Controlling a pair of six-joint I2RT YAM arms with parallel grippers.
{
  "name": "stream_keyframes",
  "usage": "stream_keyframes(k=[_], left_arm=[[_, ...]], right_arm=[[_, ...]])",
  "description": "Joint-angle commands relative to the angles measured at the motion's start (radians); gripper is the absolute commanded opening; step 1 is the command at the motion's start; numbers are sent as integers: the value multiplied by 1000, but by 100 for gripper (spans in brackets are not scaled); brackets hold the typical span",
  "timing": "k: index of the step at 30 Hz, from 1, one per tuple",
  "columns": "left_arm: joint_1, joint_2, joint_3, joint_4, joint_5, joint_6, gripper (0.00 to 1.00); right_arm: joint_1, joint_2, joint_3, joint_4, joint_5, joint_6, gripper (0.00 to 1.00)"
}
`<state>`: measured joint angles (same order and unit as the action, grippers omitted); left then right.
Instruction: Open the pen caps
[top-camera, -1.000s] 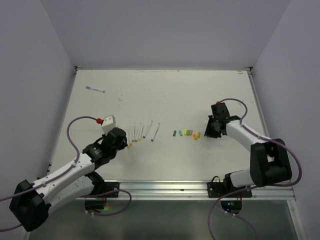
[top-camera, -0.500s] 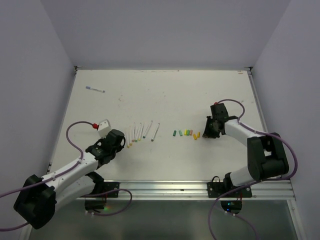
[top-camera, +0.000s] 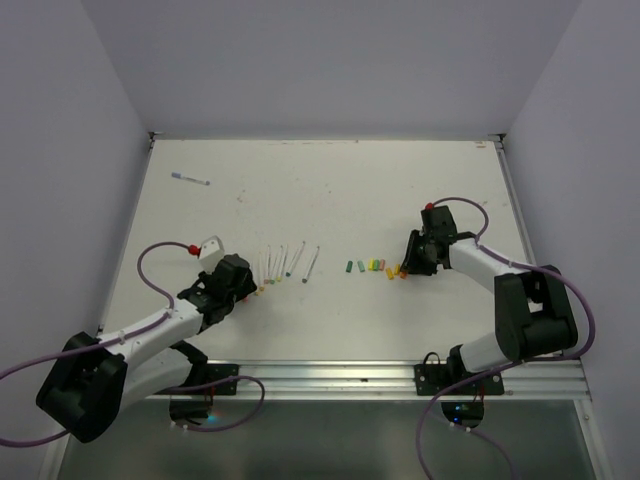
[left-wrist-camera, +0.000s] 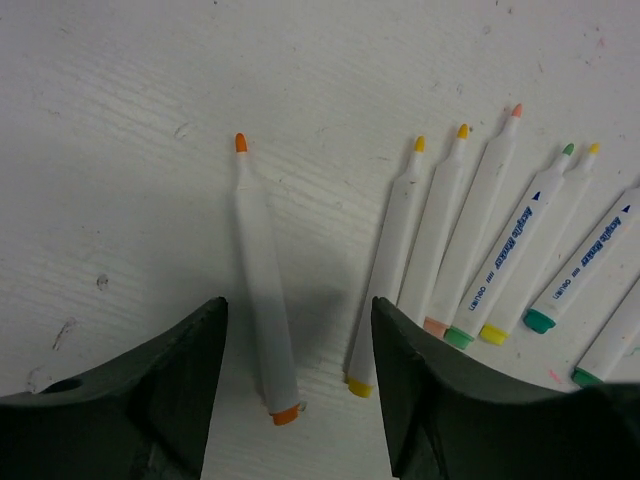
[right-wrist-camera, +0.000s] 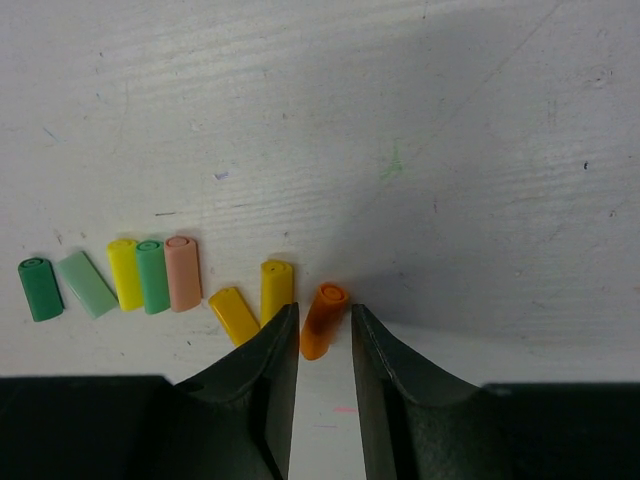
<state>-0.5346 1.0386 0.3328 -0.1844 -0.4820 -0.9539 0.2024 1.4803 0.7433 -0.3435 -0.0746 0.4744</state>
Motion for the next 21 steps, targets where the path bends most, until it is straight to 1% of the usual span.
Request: stream_keyframes(k=[1,6,7,9,12,13,15,16,17,21], left_arm=[[12,-11,-9,23,-1,-16,63],[13,-28,11,-18,-15,-25,69],[12,-34,15,-38,-21,-25,73],[12,-54,35,-53,-24,-20,74],[13,-77,81,-96,-43,-14,77],[12,-80,97,-118,-56,-14,84],[12,-62,145,-136,-76,-25,100],[19,-46,169,-154,-82,-23,100],[28,1,195,-168,-83,-23,100],[79,122,357,-201,-70,9,100]], right_arm=[[-1,9,5,15,-17,-20,32],[-3,-8,10,9,-25,-23,32],[-1,-18,10,9,-25,-23,32],[-3,-28,14,3,-25,-25,33],[-3,-49,27,-15,-17,-33,43],[-3,-55,33,-35,-7,-34,51],[-3,-75,51,-55,10,-37,57],[-3,-84,57,-71,18,-39,62],[-3,-107,60,-78,30,-42,64],[-1,-158,85,-115,36,-46,66]])
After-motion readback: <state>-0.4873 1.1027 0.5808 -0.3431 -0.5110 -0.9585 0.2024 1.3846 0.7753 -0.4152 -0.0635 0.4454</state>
